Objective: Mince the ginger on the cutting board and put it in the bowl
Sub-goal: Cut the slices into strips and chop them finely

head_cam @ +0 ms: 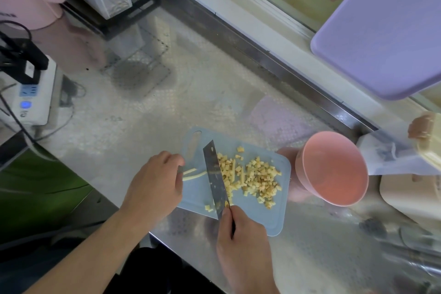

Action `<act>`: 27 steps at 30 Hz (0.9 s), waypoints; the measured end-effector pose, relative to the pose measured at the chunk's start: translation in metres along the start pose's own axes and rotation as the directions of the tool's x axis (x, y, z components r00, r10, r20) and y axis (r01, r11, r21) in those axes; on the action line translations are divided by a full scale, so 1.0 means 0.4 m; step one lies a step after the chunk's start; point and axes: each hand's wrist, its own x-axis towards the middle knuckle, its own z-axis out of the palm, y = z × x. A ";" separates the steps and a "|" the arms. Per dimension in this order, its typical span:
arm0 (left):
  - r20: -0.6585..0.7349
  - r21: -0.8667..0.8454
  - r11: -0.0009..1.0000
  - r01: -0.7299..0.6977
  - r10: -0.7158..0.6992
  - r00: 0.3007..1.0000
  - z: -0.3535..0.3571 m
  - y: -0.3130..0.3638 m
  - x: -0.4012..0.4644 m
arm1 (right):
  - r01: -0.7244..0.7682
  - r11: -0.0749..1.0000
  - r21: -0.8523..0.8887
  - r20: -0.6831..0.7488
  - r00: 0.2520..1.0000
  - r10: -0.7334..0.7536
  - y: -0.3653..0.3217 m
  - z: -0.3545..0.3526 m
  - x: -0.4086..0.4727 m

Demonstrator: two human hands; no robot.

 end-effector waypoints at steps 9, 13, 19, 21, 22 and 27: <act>0.081 0.008 1.000 -0.010 0.009 0.997 -0.015 0.009 0.024 | 0.023 1.000 0.013 -0.020 1.000 -0.023 0.010 0.007 0.007; 0.087 0.004 0.998 -0.060 0.059 0.994 0.002 0.039 0.030 | 0.033 0.998 0.060 -0.034 0.999 -0.031 0.014 0.009 0.007; -0.008 -0.066 0.993 -0.095 0.094 0.996 0.000 0.112 0.044 | 0.007 0.976 0.219 -0.154 0.988 0.027 0.024 -0.050 0.006; 0.020 -0.105 0.989 -0.105 0.107 0.994 0.008 0.168 0.066 | 0.012 0.976 0.220 -0.239 0.970 0.042 0.043 -0.076 0.013; 0.046 -0.110 0.989 -0.099 0.105 0.993 0.017 0.197 0.076 | 0.012 0.977 0.212 -0.274 0.960 0.048 0.054 -0.089 0.016; 0.120 0.170 0.985 -0.037 0.016 0.993 0.065 0.294 0.107 | -0.046 0.976 0.212 -0.286 0.952 0.107 0.100 -0.123 0.024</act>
